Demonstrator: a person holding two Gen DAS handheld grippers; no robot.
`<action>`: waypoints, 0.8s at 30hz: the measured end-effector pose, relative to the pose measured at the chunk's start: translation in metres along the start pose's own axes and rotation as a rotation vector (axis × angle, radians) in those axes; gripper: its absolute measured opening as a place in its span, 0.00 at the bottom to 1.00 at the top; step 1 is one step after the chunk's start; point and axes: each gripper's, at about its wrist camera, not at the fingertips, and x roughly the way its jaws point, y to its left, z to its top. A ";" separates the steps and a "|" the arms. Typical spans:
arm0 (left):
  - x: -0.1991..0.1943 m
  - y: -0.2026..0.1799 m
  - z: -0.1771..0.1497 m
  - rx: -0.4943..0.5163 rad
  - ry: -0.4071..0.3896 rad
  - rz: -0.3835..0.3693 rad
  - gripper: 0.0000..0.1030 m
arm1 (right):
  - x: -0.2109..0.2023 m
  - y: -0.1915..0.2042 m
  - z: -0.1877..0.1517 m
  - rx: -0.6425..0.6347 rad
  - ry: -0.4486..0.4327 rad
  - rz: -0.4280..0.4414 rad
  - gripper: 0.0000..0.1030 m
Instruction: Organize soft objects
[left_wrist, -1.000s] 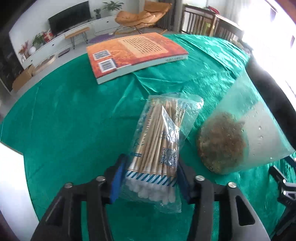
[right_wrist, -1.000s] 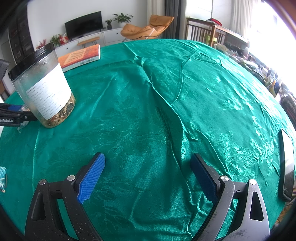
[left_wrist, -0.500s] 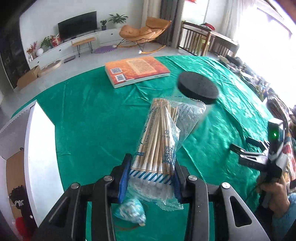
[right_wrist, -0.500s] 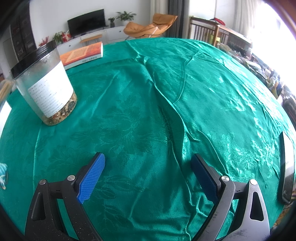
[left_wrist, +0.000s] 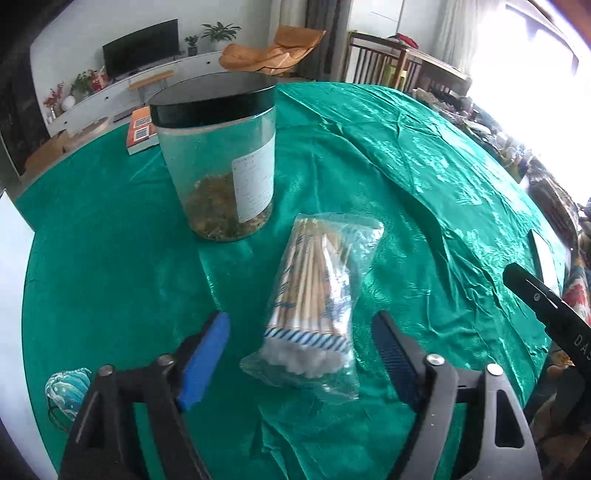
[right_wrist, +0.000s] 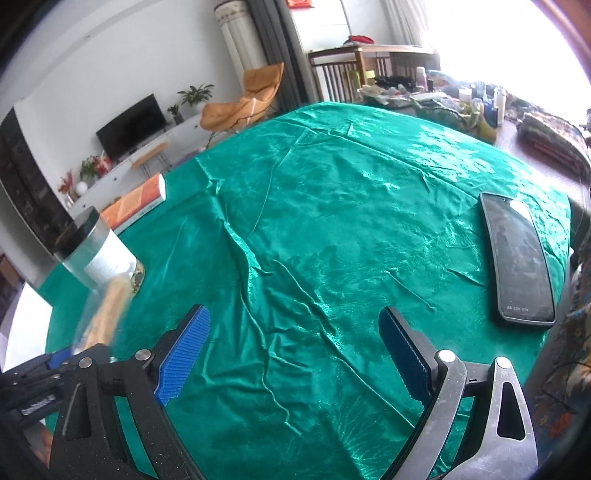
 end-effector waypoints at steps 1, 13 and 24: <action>-0.004 0.004 -0.005 -0.004 -0.013 0.009 0.82 | 0.002 0.002 0.000 -0.010 0.009 -0.002 0.91; -0.018 0.050 -0.085 0.001 0.004 0.057 0.94 | 0.021 0.043 -0.025 -0.260 0.108 -0.050 0.91; -0.010 0.048 -0.091 0.007 -0.048 0.092 1.00 | 0.040 0.051 -0.040 -0.302 0.183 -0.068 0.93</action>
